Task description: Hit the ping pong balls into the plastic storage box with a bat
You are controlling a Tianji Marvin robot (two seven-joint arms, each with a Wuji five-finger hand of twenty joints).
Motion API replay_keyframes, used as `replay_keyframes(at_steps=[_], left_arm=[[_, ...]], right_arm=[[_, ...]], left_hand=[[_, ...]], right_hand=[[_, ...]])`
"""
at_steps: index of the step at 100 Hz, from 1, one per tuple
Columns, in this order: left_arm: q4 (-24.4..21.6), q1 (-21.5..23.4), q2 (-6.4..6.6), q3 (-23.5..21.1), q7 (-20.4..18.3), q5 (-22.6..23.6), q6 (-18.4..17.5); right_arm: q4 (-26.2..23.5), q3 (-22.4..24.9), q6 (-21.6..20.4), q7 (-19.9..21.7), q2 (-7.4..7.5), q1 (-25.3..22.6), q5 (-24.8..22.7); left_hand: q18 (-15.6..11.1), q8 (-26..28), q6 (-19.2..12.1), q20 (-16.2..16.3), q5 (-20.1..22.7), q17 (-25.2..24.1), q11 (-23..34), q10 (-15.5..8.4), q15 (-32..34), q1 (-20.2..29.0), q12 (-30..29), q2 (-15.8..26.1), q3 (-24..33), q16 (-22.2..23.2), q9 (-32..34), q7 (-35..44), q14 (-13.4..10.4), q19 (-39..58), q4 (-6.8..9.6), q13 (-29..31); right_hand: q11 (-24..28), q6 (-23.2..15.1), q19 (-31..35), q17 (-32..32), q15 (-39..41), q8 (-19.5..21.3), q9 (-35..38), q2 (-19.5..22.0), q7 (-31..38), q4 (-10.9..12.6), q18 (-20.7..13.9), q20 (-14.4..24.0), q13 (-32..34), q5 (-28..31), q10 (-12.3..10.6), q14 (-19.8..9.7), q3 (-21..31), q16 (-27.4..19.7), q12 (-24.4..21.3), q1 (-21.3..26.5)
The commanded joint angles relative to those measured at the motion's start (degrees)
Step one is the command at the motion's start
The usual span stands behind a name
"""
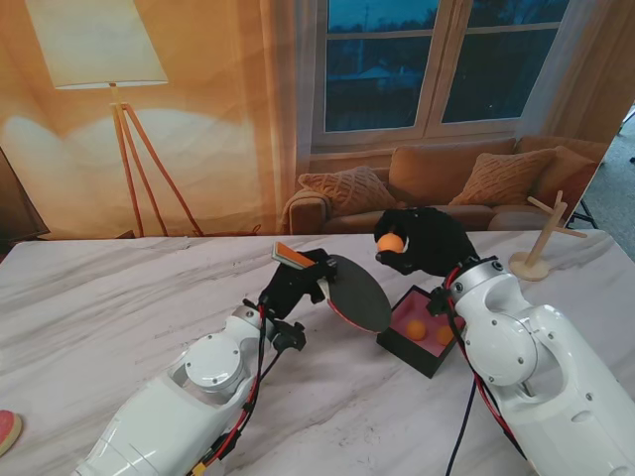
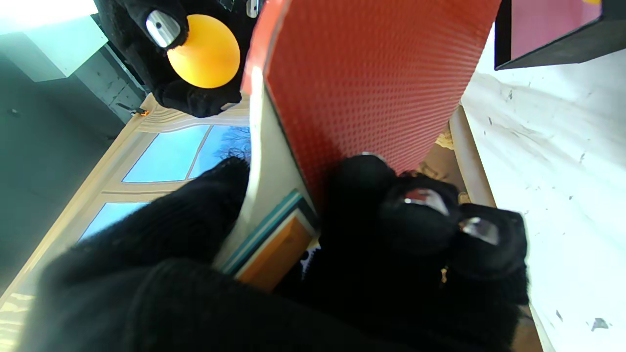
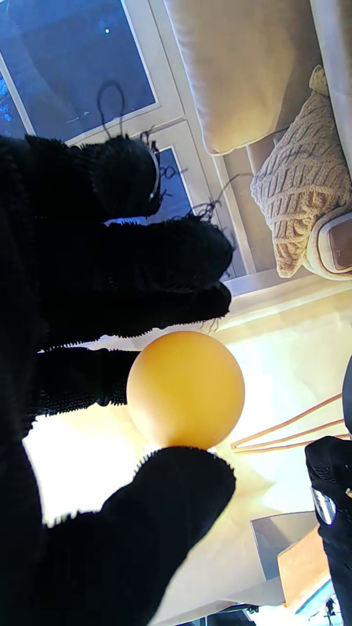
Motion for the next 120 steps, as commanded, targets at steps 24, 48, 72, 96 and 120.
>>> replay_keyframes(at_steps=[24, 48, 72, 96, 120], left_arm=[[0.9, -1.1, -0.81, 0.7, -1.4, -1.0, -0.2], [0.6, -0.7, -0.29, 0.3, -1.4, 1.3, 0.4], [-2.1, 1.6, 1.25, -2.5, -1.3, 5.7, 1.0], [-3.9, 3.3, 2.0, -5.0, -0.8, 7.8, 1.2], [-5.7, 5.0, 3.23, -7.9, -2.1, 10.3, 1.9]], right_arm=[[-0.3, 0.9, -0.2, 0.9, 0.1, -0.9, 0.5], [0.1, 1.0, 0.4, 0.2, -0.03, -1.0, 0.6], [0.5, 1.2, 0.9, -0.6, -0.18, -1.6, 0.8], [0.9, 0.7, 0.8, -1.5, -0.32, -1.7, 0.8], [1.6, 0.2, 1.0, -2.8, -0.53, -2.7, 1.0]], left_hand=[[-6.1, 0.7, 1.9, -0.8, 2.6, -2.7, -1.6, -3.0, 0.4, 0.9, 0.6, 1.8, 1.8, 0.9, 0.0, 5.0, 2.5, -1.8, 0.14, -0.1], [-6.0, 0.7, 1.9, -0.6, 2.6, -2.4, -1.5, -3.0, 0.4, 0.7, 0.8, 1.9, 1.7, 1.0, 0.1, 5.0, 2.5, -1.6, 0.19, 0.2], [-6.0, 0.8, 1.8, -0.6, 2.6, -1.9, -1.4, -3.1, 0.7, 0.7, 0.8, 2.3, 1.4, 0.9, 0.1, 4.8, 2.3, -1.4, 0.37, 0.4], [-6.0, 0.8, 1.8, -0.7, 2.6, -1.9, -1.3, -3.0, 0.7, 0.8, 0.8, 2.4, 1.2, 0.8, 0.0, 4.8, 2.2, -1.3, 0.4, 0.4], [-6.1, 0.8, 1.7, -0.7, 2.1, -1.8, -1.4, -3.1, 0.7, 0.9, 0.7, 2.4, 0.9, 0.8, -0.3, 4.5, 2.1, -1.3, 0.31, 0.3]], right_hand=[[-2.1, 1.1, -1.4, -3.2, -1.4, 4.6, -6.3, 3.0, -6.3, 5.8, 0.4, 2.2, -3.9, -0.6, 0.7, 0.9, -4.1, 1.1, -0.5, -5.2], [-2.9, 1.3, -2.0, -4.0, -1.9, 5.0, -8.3, 3.4, -7.2, 6.0, 0.6, 2.5, -5.0, -1.4, 0.9, 1.1, -5.0, 1.2, -0.6, -5.5], [-2.9, 1.4, -2.7, -4.9, -2.4, 5.5, -8.7, 3.8, -7.3, 6.2, 0.6, 2.7, -5.6, -0.9, 1.1, 1.3, -5.1, 1.3, -0.7, -5.5], [-3.1, 1.5, -5.8, -7.8, -5.5, 5.8, -9.3, 4.4, -7.7, 6.4, 0.7, 2.2, -8.5, -1.0, 1.0, 1.7, -5.3, 0.6, -0.8, -5.7], [-8.3, 1.7, -16.9, -16.3, -21.4, 4.0, -12.4, 5.0, -11.4, 6.5, 0.7, 0.9, -15.5, -3.7, -0.4, 2.4, -6.4, -4.4, -4.3, -5.9]])
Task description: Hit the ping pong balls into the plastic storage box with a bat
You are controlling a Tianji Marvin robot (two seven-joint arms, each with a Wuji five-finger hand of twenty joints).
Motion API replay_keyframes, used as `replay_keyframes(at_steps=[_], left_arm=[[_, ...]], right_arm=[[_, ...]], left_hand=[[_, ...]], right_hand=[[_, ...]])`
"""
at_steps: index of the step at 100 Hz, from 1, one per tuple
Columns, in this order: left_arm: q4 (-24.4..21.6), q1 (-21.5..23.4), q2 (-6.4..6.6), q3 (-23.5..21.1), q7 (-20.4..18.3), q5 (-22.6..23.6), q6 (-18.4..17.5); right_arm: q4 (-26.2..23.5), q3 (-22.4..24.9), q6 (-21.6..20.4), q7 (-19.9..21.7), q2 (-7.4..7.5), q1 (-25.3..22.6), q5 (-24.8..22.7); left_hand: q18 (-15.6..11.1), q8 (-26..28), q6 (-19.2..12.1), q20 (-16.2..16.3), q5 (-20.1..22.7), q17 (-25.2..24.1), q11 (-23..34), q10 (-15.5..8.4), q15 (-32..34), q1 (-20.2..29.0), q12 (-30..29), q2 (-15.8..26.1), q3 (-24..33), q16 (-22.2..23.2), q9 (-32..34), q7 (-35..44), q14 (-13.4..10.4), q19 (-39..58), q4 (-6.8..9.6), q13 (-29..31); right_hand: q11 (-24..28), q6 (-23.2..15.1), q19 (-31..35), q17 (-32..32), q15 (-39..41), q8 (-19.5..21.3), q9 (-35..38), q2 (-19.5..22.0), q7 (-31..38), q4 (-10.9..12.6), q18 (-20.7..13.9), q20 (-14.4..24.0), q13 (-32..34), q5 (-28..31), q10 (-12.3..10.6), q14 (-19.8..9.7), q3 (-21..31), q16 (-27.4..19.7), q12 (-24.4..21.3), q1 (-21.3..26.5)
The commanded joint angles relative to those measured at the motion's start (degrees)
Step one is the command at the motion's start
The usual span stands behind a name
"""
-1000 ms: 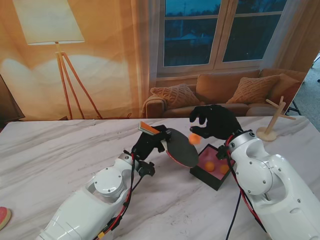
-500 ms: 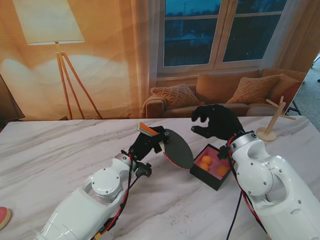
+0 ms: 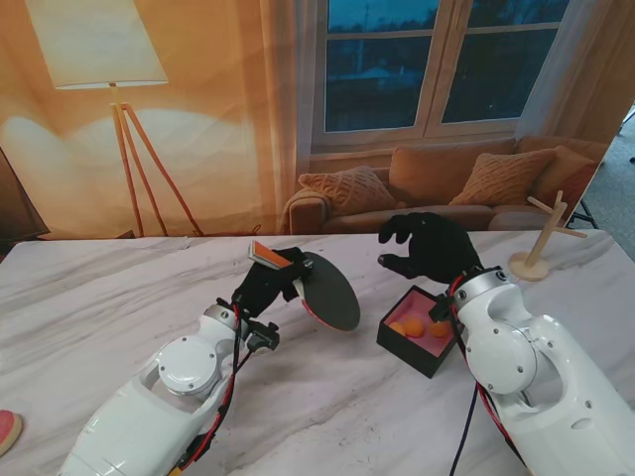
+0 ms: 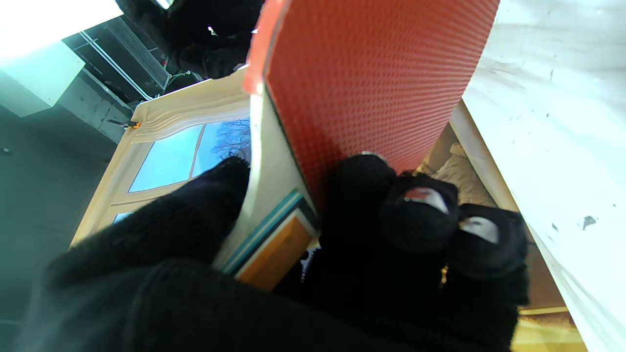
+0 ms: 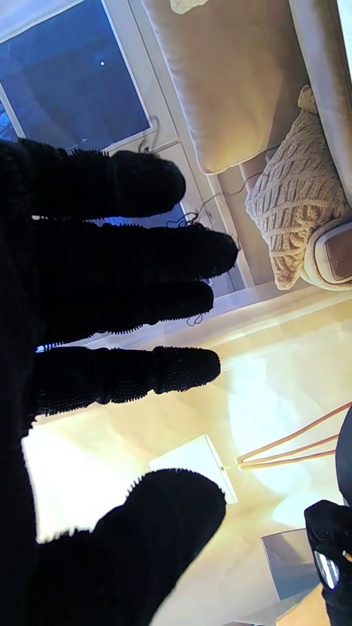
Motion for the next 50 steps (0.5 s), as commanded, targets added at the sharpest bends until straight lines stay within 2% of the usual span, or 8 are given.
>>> replay_keyframes(at_steps=[1, 26, 50], left_arm=[[-0.9, 0.5, 0.83, -0.9, -1.4, 0.5, 0.3], [-2.6, 2.4, 2.05, -4.6, -3.0, 3.2, 1.0], [-3.4, 4.0, 2.83, -7.5, -4.0, 5.3, 1.7]], right_arm=[[0.5, -0.2, 0.6, 0.3, -0.32, -0.8, 0.2], [1.0, 0.3, 1.4, -0.5, -0.65, -2.2, 2.5], [1.7, 1.7, 0.9, -0.9, -0.85, -3.5, 5.0]], left_hand=[[-6.1, 0.8, 1.7, -0.7, 2.1, -1.3, -1.3, -3.1, 1.2, 0.8, 0.7, 2.4, 0.9, 0.3, -0.3, 4.5, 2.1, -0.9, 0.3, 0.8], [-6.3, 0.6, 1.6, -0.9, 1.7, -1.7, -1.6, -2.9, 0.8, 1.1, 0.6, 2.3, 0.6, 0.2, -0.8, 4.2, 2.1, -1.2, 0.12, 0.2], [-6.4, 0.2, 1.4, -1.0, 1.2, -2.5, -2.3, -2.7, 0.1, 1.6, 0.4, 1.8, 0.3, 0.2, -1.5, 3.6, 2.3, -1.7, -0.08, -0.6]], right_hand=[[-2.8, 0.8, -4.6, -3.4, -5.3, -1.4, -2.8, 1.5, -2.5, 2.3, 0.3, -0.5, -3.2, -2.8, -1.1, 0.4, -1.4, -2.1, -2.3, -2.0], [-13.1, 0.6, -21.6, -12.2, -25.7, -7.8, -8.1, 2.3, -8.4, 2.4, -0.3, -4.9, -10.8, -9.2, -3.9, -0.3, -3.4, -10.4, -11.9, -2.3], [-18.1, -0.8, -36.5, -18.0, -35.4, -11.3, -14.6, 3.6, -10.9, 2.7, -1.8, -9.1, -18.0, -15.6, -6.7, -2.5, -6.4, -15.5, -18.0, -2.7]])
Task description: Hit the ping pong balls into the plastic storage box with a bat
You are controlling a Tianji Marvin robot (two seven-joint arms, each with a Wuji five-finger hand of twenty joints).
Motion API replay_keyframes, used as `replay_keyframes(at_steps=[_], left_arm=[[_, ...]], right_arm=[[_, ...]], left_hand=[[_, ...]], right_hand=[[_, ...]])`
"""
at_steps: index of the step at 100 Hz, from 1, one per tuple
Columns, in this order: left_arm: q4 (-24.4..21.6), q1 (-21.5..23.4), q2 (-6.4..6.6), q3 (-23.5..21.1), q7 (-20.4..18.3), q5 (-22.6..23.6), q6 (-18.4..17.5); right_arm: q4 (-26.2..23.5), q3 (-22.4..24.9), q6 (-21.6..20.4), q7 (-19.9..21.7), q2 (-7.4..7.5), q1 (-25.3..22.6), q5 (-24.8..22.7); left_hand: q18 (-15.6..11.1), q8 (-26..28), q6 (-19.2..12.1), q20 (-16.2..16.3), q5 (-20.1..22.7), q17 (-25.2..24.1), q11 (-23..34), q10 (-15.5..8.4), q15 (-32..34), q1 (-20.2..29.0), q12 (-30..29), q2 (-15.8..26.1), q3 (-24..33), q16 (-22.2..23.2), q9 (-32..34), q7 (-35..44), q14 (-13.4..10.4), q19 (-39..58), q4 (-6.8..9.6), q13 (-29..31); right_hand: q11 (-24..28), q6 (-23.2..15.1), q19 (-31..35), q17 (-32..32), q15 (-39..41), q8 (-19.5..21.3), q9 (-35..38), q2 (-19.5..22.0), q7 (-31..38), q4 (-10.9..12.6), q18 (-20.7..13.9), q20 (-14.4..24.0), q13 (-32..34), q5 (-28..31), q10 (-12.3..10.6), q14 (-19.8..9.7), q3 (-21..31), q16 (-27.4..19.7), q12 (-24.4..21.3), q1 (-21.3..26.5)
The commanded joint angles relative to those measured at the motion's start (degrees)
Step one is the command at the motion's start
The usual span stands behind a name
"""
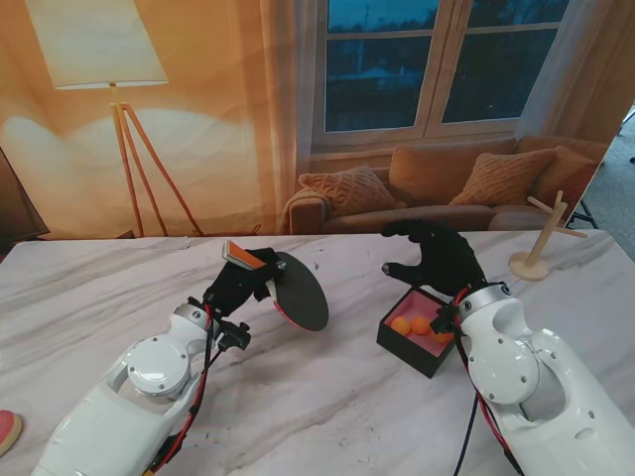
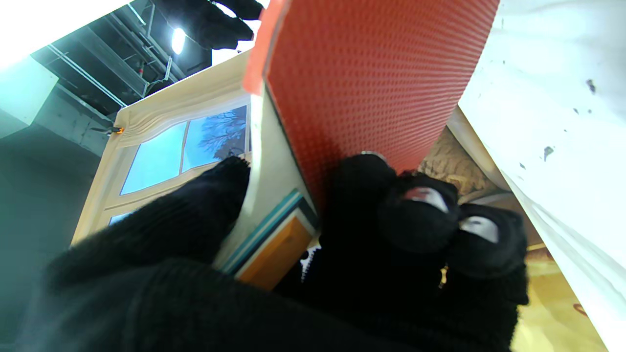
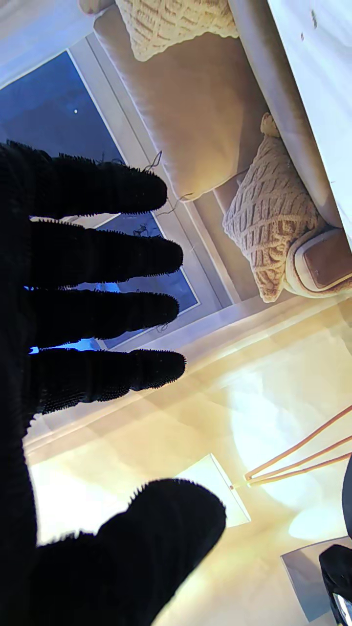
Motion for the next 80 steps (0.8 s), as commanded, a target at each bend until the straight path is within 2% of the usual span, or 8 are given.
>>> replay_keyframes(at_steps=[1, 24, 38, 54, 66, 80], left_arm=[[-0.4, 0.5, 0.47, -0.8, -0.8, 0.4, 0.3], [-0.7, 1.6, 1.0, -3.4, -1.5, 2.0, 1.2], [-0.9, 2.3, 1.3, -4.9, -1.9, 3.0, 1.6], [-1.0, 3.1, 1.48, -6.5, -1.9, 4.2, 2.0], [-0.9, 3.6, 1.55, -7.4, -1.7, 4.8, 2.4], [-0.3, 3.7, 1.6, -8.0, -1.9, 5.1, 3.0]], right_arm=[[0.6, 0.5, -0.1, 0.7, -0.06, -0.8, 0.8], [1.8, 1.8, -1.1, 0.5, -0.3, -2.1, 4.0], [2.8, 2.3, -1.7, 0.3, -0.48, -2.7, 6.2], [4.3, 2.8, -2.6, -0.6, -0.69, -3.4, 7.1], [5.1, 3.4, -3.4, -0.9, -0.95, -4.0, 9.8], [6.1, 4.1, -4.6, -0.7, -1.02, -4.6, 11.5]], left_hand=[[-6.3, 0.2, 1.4, -1.0, 1.2, -2.5, -2.2, -2.7, 0.2, 1.6, 0.4, 1.8, 0.3, 0.2, -1.5, 3.6, 2.3, -1.7, -0.09, -0.6], [-6.3, -0.1, 1.4, -1.0, 0.9, -2.9, -2.7, -2.5, -0.3, 1.9, 0.2, 1.6, 0.1, 0.2, -1.9, 3.3, 2.5, -2.0, -0.33, -1.0], [-6.3, -0.3, 1.5, -1.0, 0.8, -3.0, -2.8, -2.5, -0.4, 2.1, 0.2, 1.6, -0.1, 0.3, -2.1, 3.2, 2.5, -2.1, -0.42, -1.2], [-6.5, -0.8, 1.4, -1.0, 0.2, -3.7, -3.3, -2.2, -1.0, 2.6, 0.1, 1.1, -0.2, 0.4, -2.8, 2.7, 2.7, -2.5, -0.65, -1.9], [-6.7, -1.5, 1.4, -0.9, -0.3, -4.6, -4.0, -1.9, -1.9, 3.1, -0.1, 0.5, -0.2, 0.4, -3.4, 2.3, 3.0, -3.1, -1.0, -2.9], [-7.0, -2.6, 1.2, -1.1, -1.1, -6.3, -5.2, -1.8, -3.5, 3.8, -0.6, -0.5, 0.0, 0.4, -4.4, 1.7, 3.5, -4.5, -1.5, -4.5]], right_hand=[[-1.5, -1.3, -3.7, -1.8, -2.0, -0.4, -2.9, 2.0, -0.6, 2.6, -1.5, -1.2, -2.8, -3.4, -1.4, -1.7, -1.6, -1.2, -1.4, -2.7], [-3.0, -3.2, -10.5, -2.7, -4.9, -1.3, -5.9, 3.2, -2.0, 3.0, -1.4, -0.5, -5.5, -7.2, -3.0, -2.7, -4.1, -2.3, -3.5, -2.9], [-3.2, -3.1, -13.6, -2.7, -5.8, -1.5, -6.3, 3.7, -2.4, 3.0, -2.5, 0.3, -6.0, -7.8, -3.2, -3.3, -4.8, -2.6, -4.0, -2.8], [-3.1, -2.2, -17.5, -2.8, -6.3, -1.7, -6.6, 4.1, -2.6, 3.2, -5.3, 1.7, -6.8, -7.9, -3.1, -4.6, -5.2, -3.0, -4.4, -3.1], [-3.0, -1.2, -19.6, -3.6, -6.4, -1.8, -6.9, 4.1, -2.5, 3.2, -8.8, 1.8, -7.7, -7.9, -3.2, -5.9, -4.8, -3.3, -4.6, -2.8], [-3.0, 0.4, -21.2, -3.8, -5.9, -1.9, -6.9, 4.0, -2.3, 3.1, -11.4, 2.1, -8.3, -7.6, -3.1, -7.0, -4.5, -3.6, -5.0, -2.8]])
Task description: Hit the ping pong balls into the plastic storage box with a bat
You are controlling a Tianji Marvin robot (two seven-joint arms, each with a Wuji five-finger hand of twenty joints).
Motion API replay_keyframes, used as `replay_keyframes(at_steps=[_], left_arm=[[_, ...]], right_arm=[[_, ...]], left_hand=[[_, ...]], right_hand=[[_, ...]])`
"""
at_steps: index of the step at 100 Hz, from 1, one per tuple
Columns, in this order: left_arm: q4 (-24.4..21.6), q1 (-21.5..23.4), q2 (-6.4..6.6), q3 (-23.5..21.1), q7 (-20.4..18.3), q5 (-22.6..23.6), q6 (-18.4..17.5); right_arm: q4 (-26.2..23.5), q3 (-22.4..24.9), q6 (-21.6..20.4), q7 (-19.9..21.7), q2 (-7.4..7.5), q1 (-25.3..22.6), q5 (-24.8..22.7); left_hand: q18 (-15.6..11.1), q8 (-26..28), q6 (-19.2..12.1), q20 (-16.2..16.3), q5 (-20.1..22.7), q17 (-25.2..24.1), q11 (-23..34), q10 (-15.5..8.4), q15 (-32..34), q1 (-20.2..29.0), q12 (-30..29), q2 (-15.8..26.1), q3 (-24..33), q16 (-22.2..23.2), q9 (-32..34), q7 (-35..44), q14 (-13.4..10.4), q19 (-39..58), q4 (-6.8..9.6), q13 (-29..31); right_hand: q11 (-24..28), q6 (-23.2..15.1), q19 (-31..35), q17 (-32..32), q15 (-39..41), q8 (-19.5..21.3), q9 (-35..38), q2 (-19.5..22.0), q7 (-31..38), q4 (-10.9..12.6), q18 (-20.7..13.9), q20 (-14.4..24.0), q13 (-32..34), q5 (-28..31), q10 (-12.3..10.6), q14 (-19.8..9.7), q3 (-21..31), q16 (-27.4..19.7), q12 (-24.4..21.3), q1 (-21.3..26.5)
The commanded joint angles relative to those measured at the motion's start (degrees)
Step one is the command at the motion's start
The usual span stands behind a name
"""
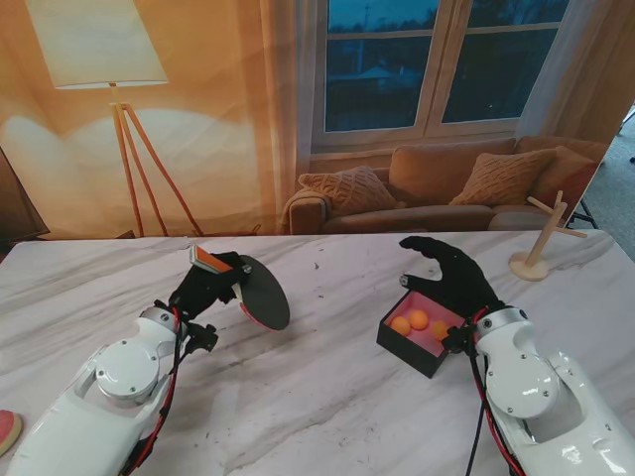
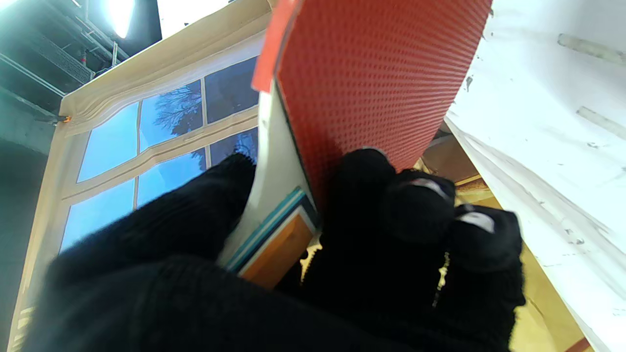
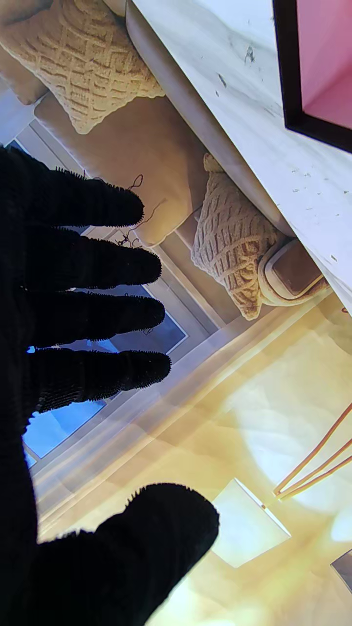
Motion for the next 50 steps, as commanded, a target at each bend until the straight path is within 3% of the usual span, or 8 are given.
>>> replay_keyframes(at_steps=[1, 24, 50], left_arm=[[0.4, 0.2, 0.14, -0.3, -0.7, 0.1, 0.5], [2.3, -0.1, 0.2, -1.0, -1.3, 0.4, 1.8], [5.4, -1.7, 0.15, -0.8, -2.4, -0.1, 3.1]], right_arm=[[1.1, 0.3, -0.3, 0.8, -0.11, -0.7, -0.8], [2.6, 0.6, -0.9, 0.0, -0.27, -1.4, -0.5], [2.9, 0.7, -0.7, -0.9, -0.39, -1.8, -1.0]], left_hand=[[-5.9, -0.7, 1.2, -0.9, -0.3, -3.2, -3.2, -2.1, -0.6, 2.0, -0.6, 0.2, 0.4, 0.2, -2.3, 2.5, 3.4, -2.2, -1.57, -1.3], [-6.1, -1.7, 1.0, -1.1, -0.9, -4.9, -4.3, -2.1, -2.4, 3.1, -0.9, -0.9, 0.8, 0.3, -3.1, 2.3, 3.8, -3.7, -2.26, -2.8], [-6.1, -2.0, 1.0, -1.1, -0.5, -5.5, -4.4, -2.1, -2.8, 3.0, -0.8, -1.2, 1.5, 0.7, -2.9, 2.8, 3.9, -4.1, -2.27, -3.0]], right_hand=[[-0.4, 1.1, -1.8, -0.8, -0.5, -0.5, -2.5, 0.8, -0.5, 3.0, -4.0, 0.7, -2.2, -2.1, -1.0, -2.2, -0.4, -0.8, -1.0, -2.1], [-0.1, 1.5, -2.7, -0.2, 0.4, -0.8, -2.4, 0.7, -0.1, 2.9, -6.2, 0.9, -2.6, -2.0, -0.9, -2.3, 0.0, -1.1, -1.3, -2.2], [0.5, 1.5, -2.5, 0.1, 1.1, -0.9, -2.5, 0.8, 0.6, 2.9, -6.3, 1.4, -2.7, -1.7, -0.9, -2.5, 0.4, -1.3, -1.4, -2.3]])
